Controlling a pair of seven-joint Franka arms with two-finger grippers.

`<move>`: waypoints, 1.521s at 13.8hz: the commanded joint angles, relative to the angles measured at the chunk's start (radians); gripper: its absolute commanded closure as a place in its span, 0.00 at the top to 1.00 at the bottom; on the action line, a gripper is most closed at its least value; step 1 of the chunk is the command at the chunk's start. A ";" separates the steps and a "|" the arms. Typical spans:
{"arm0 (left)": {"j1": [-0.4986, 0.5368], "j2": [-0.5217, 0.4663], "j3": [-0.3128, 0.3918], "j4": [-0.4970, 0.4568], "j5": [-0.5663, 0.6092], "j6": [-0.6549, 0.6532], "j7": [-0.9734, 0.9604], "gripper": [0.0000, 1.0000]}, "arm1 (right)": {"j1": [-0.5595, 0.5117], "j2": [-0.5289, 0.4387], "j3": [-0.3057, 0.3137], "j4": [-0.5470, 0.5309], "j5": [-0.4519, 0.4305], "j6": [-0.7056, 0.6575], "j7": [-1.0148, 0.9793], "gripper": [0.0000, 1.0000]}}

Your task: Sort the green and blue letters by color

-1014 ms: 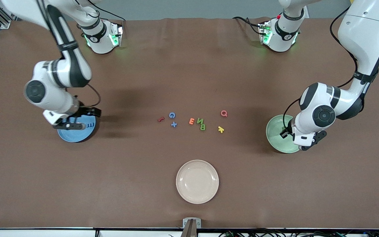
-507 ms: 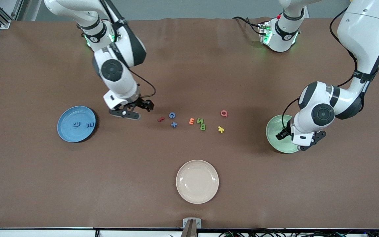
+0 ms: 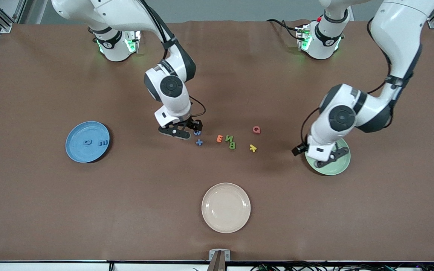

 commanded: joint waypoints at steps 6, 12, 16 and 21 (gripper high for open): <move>-0.301 0.134 0.003 0.104 0.125 0.043 -0.047 0.82 | 0.049 0.112 -0.015 0.119 -0.002 -0.013 0.119 0.96; -0.341 0.219 0.006 0.113 0.162 0.169 -0.047 0.70 | 0.059 0.138 -0.015 0.121 -0.007 0.006 0.136 0.90; -0.360 0.252 0.009 0.136 0.165 0.231 -0.043 0.66 | 0.063 0.144 -0.016 0.121 -0.007 0.015 0.150 0.86; -0.393 0.334 0.010 0.228 0.233 0.240 -0.046 0.60 | 0.062 0.152 -0.016 0.121 -0.007 0.020 0.150 0.75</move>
